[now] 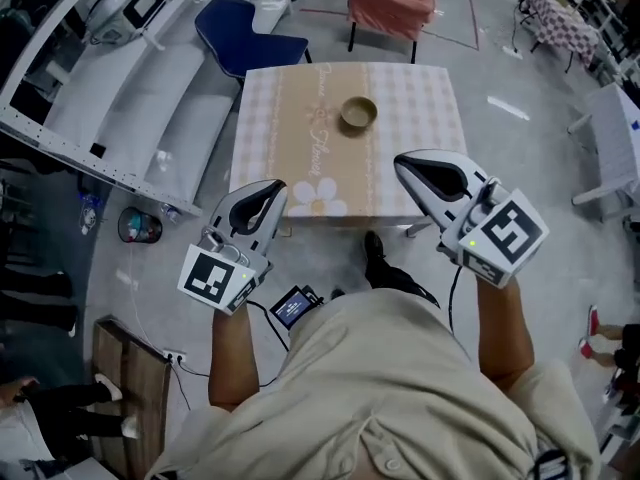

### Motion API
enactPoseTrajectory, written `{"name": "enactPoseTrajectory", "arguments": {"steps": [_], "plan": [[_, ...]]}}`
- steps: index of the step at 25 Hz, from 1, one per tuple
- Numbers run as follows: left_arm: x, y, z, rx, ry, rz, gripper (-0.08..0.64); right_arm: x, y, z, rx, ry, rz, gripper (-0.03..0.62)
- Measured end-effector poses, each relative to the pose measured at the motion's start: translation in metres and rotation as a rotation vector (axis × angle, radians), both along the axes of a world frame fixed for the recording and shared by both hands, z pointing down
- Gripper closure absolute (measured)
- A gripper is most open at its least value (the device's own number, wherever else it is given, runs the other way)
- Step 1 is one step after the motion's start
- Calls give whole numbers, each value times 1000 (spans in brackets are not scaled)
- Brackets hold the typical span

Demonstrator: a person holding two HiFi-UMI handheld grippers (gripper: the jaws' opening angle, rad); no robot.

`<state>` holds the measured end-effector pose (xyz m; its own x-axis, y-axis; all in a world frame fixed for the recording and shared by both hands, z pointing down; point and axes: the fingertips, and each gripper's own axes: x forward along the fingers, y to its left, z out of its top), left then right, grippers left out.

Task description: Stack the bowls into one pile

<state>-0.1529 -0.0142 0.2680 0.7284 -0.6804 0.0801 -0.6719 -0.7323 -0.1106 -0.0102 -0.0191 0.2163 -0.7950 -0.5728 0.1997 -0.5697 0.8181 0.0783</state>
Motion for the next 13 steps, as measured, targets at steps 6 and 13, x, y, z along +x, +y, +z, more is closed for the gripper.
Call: {"name": "enactPoseTrajectory", "arguments": {"steps": [6,13], "plan": [[12,14,-13,22,-2,35,545,15,19,-10,13,5,42,589],[9,24,-21,20,6,41,545,15,29,-17,4,10,56,589]]}}
